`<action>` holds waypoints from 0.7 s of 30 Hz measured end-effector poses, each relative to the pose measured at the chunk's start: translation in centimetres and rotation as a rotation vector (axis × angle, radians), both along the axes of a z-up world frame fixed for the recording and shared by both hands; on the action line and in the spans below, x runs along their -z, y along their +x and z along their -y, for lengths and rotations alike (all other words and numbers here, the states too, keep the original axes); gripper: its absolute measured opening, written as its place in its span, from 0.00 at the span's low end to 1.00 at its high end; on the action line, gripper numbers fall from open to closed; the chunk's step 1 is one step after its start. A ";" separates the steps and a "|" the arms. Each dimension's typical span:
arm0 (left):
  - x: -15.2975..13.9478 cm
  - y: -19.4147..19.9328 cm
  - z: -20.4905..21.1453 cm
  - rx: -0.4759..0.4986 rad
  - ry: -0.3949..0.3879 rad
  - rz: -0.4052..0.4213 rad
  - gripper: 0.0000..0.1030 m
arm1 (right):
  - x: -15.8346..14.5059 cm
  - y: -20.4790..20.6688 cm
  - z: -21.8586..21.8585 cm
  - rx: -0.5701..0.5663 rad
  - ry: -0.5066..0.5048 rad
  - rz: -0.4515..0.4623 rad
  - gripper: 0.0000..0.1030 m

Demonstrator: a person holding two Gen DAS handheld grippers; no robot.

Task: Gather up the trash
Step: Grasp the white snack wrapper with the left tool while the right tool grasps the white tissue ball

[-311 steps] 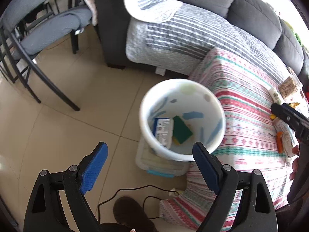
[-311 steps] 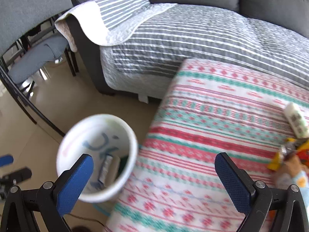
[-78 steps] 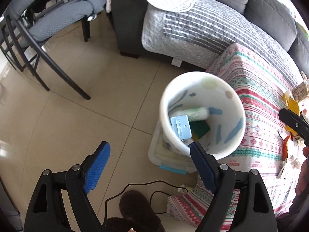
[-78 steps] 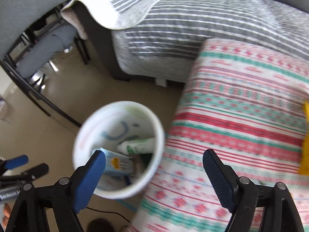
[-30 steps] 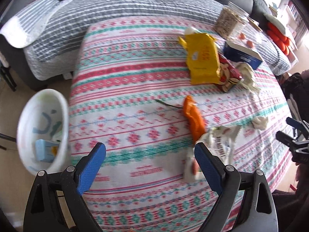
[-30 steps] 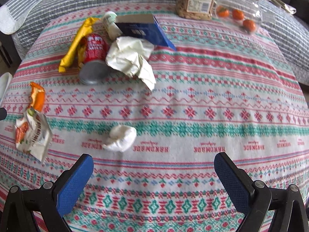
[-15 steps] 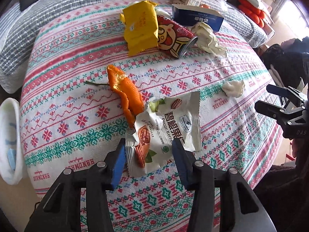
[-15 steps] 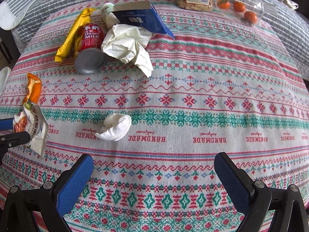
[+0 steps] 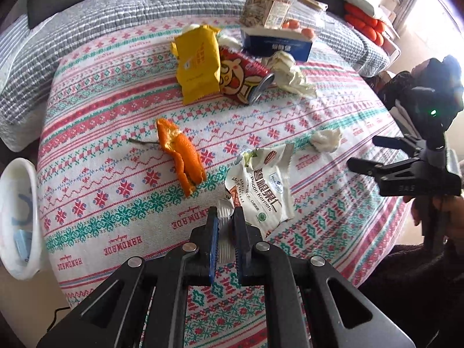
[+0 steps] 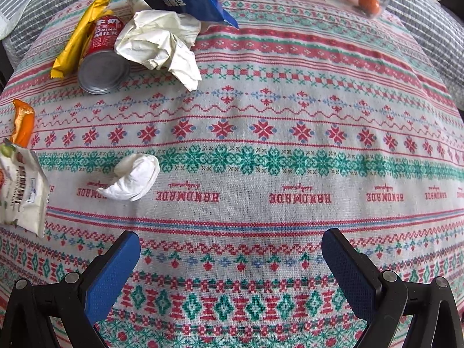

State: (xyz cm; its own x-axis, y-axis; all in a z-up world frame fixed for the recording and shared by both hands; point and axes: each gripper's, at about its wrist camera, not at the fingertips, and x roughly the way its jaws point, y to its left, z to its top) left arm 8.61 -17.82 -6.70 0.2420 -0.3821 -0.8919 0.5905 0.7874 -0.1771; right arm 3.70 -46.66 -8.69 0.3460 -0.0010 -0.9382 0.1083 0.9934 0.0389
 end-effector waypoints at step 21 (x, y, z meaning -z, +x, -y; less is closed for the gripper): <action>-2.7 1.4 -3.7 -0.113 -0.061 0.032 0.10 | 0.1 3.4 -4.2 -0.053 0.063 0.013 0.68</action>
